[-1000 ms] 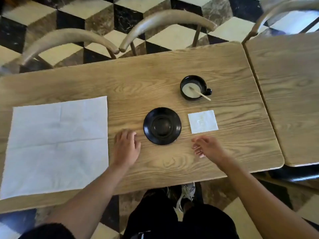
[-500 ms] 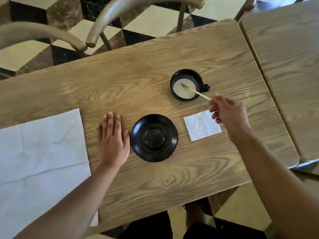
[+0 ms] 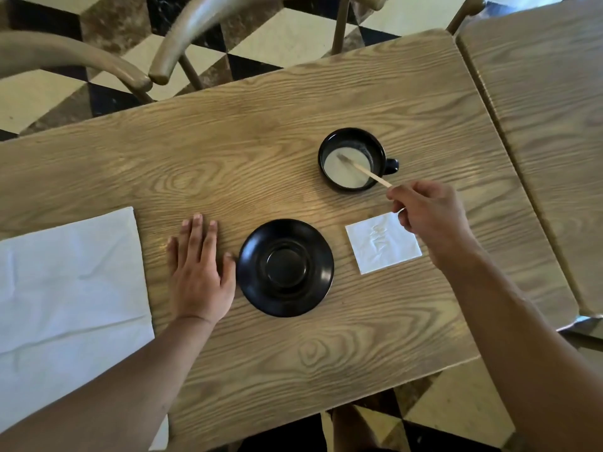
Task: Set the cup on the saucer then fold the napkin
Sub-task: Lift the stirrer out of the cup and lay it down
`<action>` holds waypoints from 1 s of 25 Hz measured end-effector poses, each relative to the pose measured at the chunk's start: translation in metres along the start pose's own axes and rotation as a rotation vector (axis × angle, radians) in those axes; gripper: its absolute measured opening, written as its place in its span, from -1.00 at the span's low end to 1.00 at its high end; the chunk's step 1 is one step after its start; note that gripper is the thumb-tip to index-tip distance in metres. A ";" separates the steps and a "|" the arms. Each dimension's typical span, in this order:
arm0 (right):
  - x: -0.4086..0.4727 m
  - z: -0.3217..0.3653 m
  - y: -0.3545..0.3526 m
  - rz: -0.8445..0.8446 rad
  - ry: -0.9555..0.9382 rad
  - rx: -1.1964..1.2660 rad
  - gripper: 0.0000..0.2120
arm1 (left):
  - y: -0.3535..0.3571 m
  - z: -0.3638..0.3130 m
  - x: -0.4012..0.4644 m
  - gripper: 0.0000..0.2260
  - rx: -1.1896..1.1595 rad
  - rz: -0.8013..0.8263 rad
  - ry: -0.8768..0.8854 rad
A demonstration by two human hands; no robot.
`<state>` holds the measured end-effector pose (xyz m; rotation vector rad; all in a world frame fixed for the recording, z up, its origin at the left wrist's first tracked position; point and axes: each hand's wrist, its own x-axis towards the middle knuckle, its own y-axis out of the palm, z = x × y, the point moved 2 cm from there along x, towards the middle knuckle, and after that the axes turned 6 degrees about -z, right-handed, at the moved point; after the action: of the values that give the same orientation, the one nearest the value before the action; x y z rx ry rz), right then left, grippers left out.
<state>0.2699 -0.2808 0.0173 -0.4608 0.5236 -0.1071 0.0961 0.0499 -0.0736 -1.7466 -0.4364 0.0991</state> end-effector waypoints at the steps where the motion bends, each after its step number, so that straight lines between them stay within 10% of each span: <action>1: 0.000 -0.001 0.000 0.005 0.000 0.010 -0.75 | 0.000 -0.001 0.000 -0.44 -0.001 0.002 -0.003; 13: -0.003 0.008 0.004 -0.010 -0.026 0.072 -0.80 | -0.003 -0.005 0.003 -0.43 0.019 0.003 -0.032; 25: -0.053 -0.008 -0.015 -0.160 -0.392 -0.407 -0.89 | -0.005 -0.005 0.003 -0.41 0.025 0.045 -0.053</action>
<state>0.2206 -0.2858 0.0425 -0.8996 0.1179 -0.0605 0.0994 0.0471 -0.0667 -1.7326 -0.4329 0.1818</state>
